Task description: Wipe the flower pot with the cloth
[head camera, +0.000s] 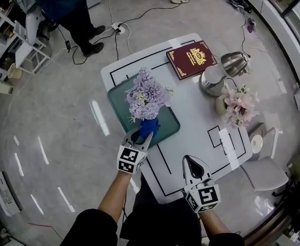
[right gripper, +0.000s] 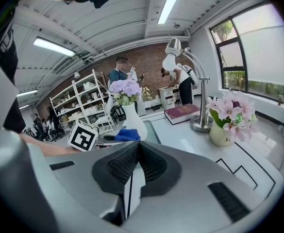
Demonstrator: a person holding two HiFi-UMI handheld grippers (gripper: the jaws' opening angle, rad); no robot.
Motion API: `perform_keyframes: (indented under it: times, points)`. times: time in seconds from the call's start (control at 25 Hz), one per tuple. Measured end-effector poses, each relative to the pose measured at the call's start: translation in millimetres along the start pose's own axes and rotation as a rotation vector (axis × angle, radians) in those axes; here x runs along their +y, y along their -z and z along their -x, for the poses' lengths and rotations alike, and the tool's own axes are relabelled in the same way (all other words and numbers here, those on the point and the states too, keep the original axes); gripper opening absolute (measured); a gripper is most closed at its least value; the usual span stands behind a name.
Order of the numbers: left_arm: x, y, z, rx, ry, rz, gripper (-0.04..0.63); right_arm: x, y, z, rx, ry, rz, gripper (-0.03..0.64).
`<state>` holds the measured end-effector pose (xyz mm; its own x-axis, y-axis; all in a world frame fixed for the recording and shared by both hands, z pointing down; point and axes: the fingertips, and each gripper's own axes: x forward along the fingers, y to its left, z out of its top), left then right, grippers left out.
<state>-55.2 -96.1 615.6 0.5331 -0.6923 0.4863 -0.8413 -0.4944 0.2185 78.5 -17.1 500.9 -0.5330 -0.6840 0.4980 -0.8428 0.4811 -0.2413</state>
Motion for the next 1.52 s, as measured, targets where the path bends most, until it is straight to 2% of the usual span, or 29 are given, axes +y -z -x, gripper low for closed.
perform_keyframes:
  times: [0.12, 0.28, 0.4, 0.72, 1.12, 1.28, 1.52]
  points:
    - [-15, -18, 3, -0.043, 0.023, -0.023, 0.106, -3, 1, 2, -0.004, 0.002, -0.006, 0.008]
    - [-31, -75, 11, -0.177, 0.027, -0.060, 0.106, -8, 2, 5, -0.007, 0.008, -0.012, 0.008]
    - [-28, -101, 5, -0.225, 0.012, -0.052, 0.105, -11, 2, 6, -0.009, 0.013, -0.019, 0.008]
    - [-3, -83, -34, -0.150, -0.044, 0.036, 0.106, -18, 2, 9, -0.006, 0.024, -0.026, 0.008]
    - [-8, -38, -54, -0.029, -0.021, 0.068, 0.105, -20, 3, 11, -0.008, 0.037, -0.027, 0.008]
    - [-23, -38, -36, -0.041, 0.002, 0.051, 0.106, -17, 0, 14, -0.021, 0.031, -0.024, 0.008]
    - [-48, -59, 11, -0.111, 0.017, 0.004, 0.106, -5, -8, 14, -0.045, -0.003, -0.007, 0.008]
